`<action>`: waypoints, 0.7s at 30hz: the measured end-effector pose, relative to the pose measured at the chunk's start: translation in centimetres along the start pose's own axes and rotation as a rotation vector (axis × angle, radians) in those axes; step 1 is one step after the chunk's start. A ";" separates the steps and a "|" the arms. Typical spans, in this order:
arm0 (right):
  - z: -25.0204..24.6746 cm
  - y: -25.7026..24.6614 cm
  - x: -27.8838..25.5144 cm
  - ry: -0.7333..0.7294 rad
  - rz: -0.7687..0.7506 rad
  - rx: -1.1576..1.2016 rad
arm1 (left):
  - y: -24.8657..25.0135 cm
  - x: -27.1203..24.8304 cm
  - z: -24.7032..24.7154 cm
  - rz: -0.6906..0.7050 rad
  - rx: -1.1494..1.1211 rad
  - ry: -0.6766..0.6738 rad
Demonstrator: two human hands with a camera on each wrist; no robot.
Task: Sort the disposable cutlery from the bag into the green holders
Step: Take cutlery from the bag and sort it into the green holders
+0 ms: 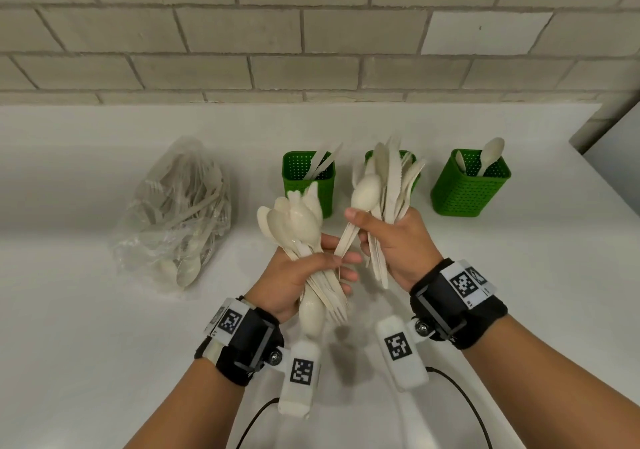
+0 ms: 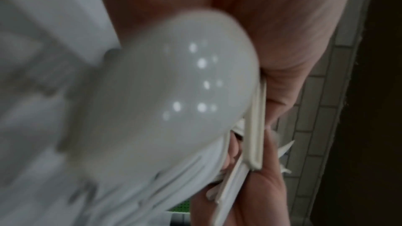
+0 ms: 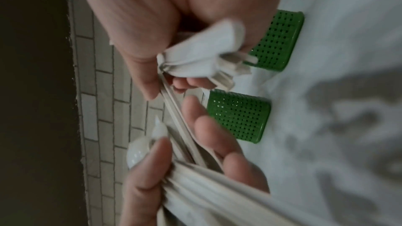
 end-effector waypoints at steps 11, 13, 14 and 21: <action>-0.7 -0.2 0.1 -0.066 0.003 0.073 | -0.2 0.5 -0.3 0.003 -0.015 0.181; -0.7 -0.5 -0.1 -0.030 -0.019 0.037 | -0.2 0.6 -0.2 -0.009 0.008 0.127; -0.7 -0.7 -0.1 -0.011 -0.031 0.011 | -0.2 0.6 -0.2 -0.017 0.023 0.107; -1.4 -2.1 -0.2 -0.046 -0.022 -0.092 | -0.6 0.9 -0.8 -0.037 -0.044 0.137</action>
Point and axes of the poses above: each hand's wrist, its own x-axis towards the middle knuckle, its own z-axis out of the palm, y = z × x, the point moved 5 cm from there along x, towards the middle knuckle, and after that the axes turned 9 degrees about z, right-handed, at the moved point
